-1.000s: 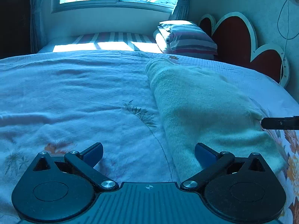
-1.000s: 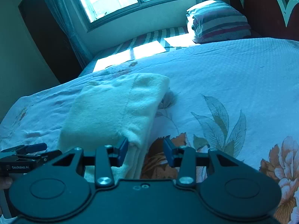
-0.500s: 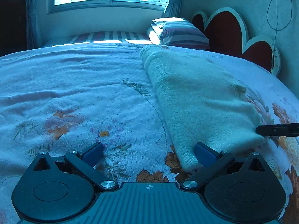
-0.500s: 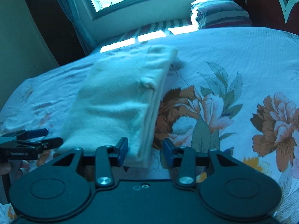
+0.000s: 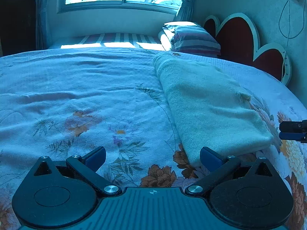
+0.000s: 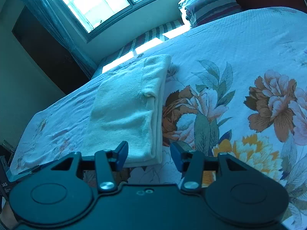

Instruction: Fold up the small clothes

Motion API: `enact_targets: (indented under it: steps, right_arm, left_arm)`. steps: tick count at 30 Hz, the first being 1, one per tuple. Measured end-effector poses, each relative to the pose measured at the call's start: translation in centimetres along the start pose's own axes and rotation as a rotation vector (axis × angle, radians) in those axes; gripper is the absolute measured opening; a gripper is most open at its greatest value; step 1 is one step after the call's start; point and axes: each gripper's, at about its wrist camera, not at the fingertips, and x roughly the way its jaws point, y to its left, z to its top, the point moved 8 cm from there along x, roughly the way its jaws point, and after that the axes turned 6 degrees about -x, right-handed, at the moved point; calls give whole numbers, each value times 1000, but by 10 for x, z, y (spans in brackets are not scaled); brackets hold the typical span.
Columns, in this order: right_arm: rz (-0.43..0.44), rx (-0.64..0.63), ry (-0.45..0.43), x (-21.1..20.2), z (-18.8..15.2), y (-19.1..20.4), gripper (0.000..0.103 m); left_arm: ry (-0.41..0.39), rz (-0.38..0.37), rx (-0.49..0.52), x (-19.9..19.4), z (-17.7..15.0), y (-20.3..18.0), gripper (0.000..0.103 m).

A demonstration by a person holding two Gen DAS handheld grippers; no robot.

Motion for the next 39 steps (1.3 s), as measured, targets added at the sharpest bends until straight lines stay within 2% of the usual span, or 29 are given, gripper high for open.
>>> enact_targets:
  steps: [1,3,11,15,20,21,22,24,27,29,30,33,39]
  right_arm:
    - [7,3,-1,1,1,1,68]
    - [18,18,-4,2,3,1,75]
    - [42,111,3,11,10,-15,86]
    - [67,130,24,19,15,-24,86]
    - [144,163,1,23,33,-34,85]
    - [159,176,7,27,36,-37,80]
    - [172,186,14,32,40,-41,70]
    - [186,178,22,38,46,-44,61]
    - [222,167,23,49,55,-46,61]
    - [237,170,15,55,61,-50,66]
    - [254,178,11,58,64,-52,69]
    - [322,215,21,69,72,-59,72]
    - [378,191,111,95,75,-62,71]
  left_arm:
    - [2,2,1,1,1,0,103]
    - [9,5,3,4,3,1,103]
    - [6,-14,-8,8,7,5,103]
    - [3,-77,-65,12,16,5,103]
    - [47,-252,-191,33,33,0,103]
    - [53,-277,-201,37,37,-1,103]
    - [62,-301,-208,44,42,-3,103]
    - [89,-345,-215,58,48,-6,103]
    - [124,-398,-229,80,54,-11,103]
    - [155,-456,-274,91,59,-13,92]
    - [170,-477,-295,96,61,-14,83]
    - [228,-543,-335,112,62,-17,82]
    - [282,-637,-378,140,71,-18,82]
